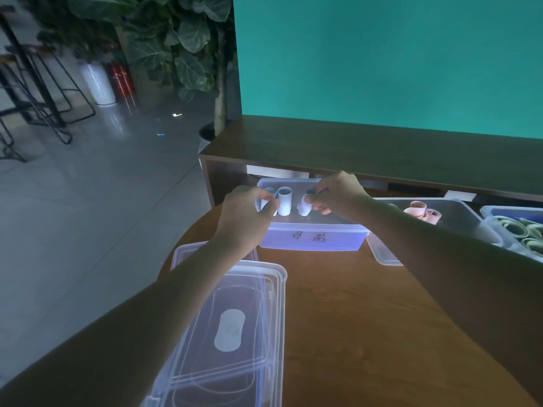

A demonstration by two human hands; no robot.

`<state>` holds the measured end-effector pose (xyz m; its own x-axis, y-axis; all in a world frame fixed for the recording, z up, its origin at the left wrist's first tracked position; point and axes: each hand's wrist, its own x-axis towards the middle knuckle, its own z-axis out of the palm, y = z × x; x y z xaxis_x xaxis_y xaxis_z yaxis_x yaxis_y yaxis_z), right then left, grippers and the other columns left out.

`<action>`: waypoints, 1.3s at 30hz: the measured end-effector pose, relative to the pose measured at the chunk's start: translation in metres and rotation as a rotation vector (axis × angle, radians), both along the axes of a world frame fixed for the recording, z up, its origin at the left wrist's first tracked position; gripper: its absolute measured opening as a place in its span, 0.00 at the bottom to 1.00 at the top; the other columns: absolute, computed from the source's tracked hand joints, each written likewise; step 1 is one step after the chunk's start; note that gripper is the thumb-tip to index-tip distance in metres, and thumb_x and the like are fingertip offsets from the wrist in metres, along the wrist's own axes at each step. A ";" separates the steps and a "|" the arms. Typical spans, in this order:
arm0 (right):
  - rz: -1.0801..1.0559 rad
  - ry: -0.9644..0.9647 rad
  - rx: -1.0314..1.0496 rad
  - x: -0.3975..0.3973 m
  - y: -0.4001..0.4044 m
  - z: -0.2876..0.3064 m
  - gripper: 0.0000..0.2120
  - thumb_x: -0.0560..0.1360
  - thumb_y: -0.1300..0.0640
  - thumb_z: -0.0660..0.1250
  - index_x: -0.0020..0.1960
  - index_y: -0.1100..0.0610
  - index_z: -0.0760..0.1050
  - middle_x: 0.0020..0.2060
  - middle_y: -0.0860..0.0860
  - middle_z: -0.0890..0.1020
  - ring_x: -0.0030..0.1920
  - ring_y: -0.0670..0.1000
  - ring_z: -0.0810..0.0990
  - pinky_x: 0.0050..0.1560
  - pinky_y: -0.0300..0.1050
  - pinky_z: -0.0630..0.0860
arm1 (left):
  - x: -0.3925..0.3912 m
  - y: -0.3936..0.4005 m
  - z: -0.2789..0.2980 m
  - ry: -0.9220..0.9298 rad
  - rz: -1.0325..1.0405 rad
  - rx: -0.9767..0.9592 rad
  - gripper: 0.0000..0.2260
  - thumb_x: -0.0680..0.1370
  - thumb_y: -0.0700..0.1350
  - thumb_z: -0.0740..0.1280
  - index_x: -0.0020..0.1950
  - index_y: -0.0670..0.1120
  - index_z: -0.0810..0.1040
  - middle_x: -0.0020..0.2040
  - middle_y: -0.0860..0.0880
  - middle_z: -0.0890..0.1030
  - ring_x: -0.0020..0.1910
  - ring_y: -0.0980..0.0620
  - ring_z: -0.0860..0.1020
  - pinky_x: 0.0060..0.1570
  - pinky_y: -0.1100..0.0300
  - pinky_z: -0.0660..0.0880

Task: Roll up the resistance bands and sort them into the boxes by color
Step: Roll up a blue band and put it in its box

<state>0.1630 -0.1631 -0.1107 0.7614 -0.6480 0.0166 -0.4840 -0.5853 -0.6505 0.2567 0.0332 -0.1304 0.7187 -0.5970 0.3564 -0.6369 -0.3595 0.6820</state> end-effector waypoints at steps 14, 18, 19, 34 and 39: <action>-0.019 0.065 -0.081 0.021 -0.003 -0.010 0.11 0.72 0.53 0.73 0.35 0.58 0.83 0.34 0.55 0.85 0.42 0.56 0.85 0.45 0.48 0.82 | 0.006 -0.005 -0.012 -0.040 -0.008 0.041 0.14 0.81 0.52 0.67 0.65 0.50 0.79 0.63 0.52 0.80 0.62 0.52 0.74 0.59 0.59 0.68; -0.014 0.058 -0.054 0.018 -0.002 -0.008 0.08 0.73 0.53 0.73 0.39 0.56 0.85 0.35 0.53 0.86 0.43 0.54 0.86 0.45 0.45 0.81 | 0.004 -0.004 -0.011 -0.035 -0.011 0.039 0.14 0.81 0.52 0.67 0.65 0.50 0.79 0.63 0.52 0.80 0.63 0.52 0.74 0.59 0.59 0.68; -0.014 0.067 -0.058 0.016 -0.002 -0.006 0.07 0.73 0.53 0.73 0.40 0.56 0.86 0.36 0.53 0.86 0.44 0.53 0.86 0.46 0.44 0.81 | 0.004 -0.004 -0.011 -0.036 -0.012 0.038 0.14 0.81 0.52 0.67 0.65 0.50 0.79 0.63 0.52 0.80 0.63 0.52 0.74 0.59 0.59 0.68; -0.006 0.071 -0.047 0.007 0.001 -0.003 0.05 0.70 0.55 0.75 0.42 0.57 0.85 0.37 0.53 0.87 0.45 0.52 0.86 0.51 0.49 0.83 | -0.004 0.001 -0.006 -0.048 -0.019 0.039 0.14 0.81 0.51 0.67 0.65 0.49 0.79 0.63 0.51 0.80 0.63 0.51 0.74 0.61 0.55 0.71; 0.006 0.088 -0.135 0.012 0.001 -0.006 0.08 0.68 0.55 0.76 0.44 0.58 0.84 0.42 0.55 0.87 0.48 0.56 0.85 0.50 0.52 0.83 | -0.002 0.004 -0.007 -0.073 -0.024 0.038 0.14 0.81 0.51 0.67 0.64 0.49 0.79 0.62 0.51 0.80 0.62 0.51 0.74 0.62 0.54 0.72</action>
